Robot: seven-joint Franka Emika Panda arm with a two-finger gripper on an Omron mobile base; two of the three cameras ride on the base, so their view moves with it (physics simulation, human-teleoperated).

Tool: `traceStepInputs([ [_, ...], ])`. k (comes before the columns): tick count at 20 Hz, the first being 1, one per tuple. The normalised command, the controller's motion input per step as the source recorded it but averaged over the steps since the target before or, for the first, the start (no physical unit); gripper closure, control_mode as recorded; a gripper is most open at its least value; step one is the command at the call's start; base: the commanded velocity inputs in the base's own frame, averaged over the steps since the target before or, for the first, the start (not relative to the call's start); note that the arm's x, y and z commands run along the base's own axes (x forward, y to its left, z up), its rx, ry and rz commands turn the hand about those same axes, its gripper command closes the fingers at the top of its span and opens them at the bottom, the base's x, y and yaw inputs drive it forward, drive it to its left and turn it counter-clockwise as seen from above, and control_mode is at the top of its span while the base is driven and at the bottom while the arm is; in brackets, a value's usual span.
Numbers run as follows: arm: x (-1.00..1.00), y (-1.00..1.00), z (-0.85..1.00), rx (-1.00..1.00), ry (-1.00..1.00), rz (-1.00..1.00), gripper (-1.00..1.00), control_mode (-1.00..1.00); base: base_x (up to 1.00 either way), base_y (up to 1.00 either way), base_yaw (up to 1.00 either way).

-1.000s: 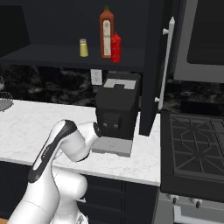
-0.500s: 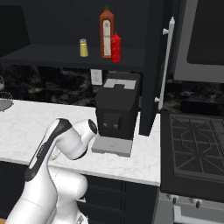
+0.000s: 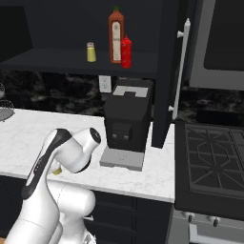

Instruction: Put the shaker and condiment bottle from the counter next to their counterparts in the cabinet.

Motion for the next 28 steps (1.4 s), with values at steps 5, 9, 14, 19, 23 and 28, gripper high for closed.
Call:
traceStepInputs([
  [5,0.0,0.0,-0.26,0.0,0.0,-0.07,-1.0,-1.0,0.0,0.0,0.0],
  [9,0.05,0.0,-0.52,-0.01,0.0,-0.06,-1.0,-1.0,0.0,0.0,0.0],
  [14,0.09,0.0,-0.6,-0.02,0.0,-0.01,-1.0,-1.0,0.0,0.0,0.0],
  [19,0.21,0.0,-0.54,-0.01,0.0,0.0,-1.0,-1.0,0.0,0.0,0.0],
  [23,0.26,0.03,-0.47,0.0,0.0,0.0,-1.0,-1.0,0.0,0.0,0.0],
  [28,0.23,0.12,-0.44,-0.02,0.0,0.0,-1.0,-1.0,0.0,0.0,0.0],
])
